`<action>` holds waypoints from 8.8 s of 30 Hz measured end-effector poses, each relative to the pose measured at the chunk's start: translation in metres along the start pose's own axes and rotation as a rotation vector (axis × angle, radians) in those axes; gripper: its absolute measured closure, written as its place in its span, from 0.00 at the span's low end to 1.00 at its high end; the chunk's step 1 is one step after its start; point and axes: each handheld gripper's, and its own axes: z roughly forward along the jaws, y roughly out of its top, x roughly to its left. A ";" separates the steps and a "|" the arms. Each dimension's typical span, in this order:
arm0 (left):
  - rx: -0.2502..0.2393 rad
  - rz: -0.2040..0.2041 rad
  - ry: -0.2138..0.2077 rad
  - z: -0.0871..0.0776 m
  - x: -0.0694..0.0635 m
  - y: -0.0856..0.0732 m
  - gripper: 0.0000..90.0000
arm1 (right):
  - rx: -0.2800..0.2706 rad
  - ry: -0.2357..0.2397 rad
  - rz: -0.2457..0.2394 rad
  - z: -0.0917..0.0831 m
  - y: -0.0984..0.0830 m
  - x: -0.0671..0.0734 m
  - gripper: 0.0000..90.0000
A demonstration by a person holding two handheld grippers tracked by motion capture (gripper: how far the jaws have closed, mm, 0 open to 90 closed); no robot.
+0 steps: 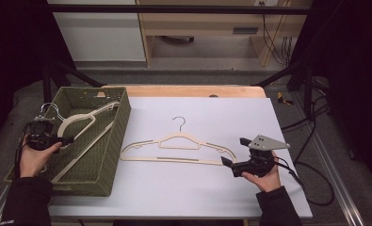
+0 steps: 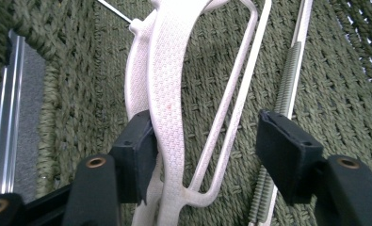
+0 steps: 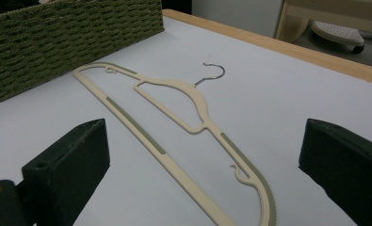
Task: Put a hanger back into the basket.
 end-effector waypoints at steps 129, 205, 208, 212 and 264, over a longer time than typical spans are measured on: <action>-0.391 0.356 -0.554 -0.024 -0.244 -0.028 0.14 | 0.392 0.086 -0.075 0.114 -0.031 -0.037 0.72; -0.055 0.563 -0.461 0.107 -0.301 0.046 0.75 | 0.348 0.149 -0.227 0.057 -0.001 0.004 0.89; -0.063 0.606 -0.445 0.100 -0.302 0.045 0.77 | 0.349 0.152 -0.233 0.058 -0.002 0.004 0.89; -0.100 0.663 -0.423 0.086 -0.302 0.043 0.80 | 0.365 0.146 -0.233 0.060 -0.006 0.002 0.89; -0.322 0.523 -0.564 -0.013 -0.285 0.008 0.34 | 0.215 0.428 -0.181 0.061 0.037 0.031 0.97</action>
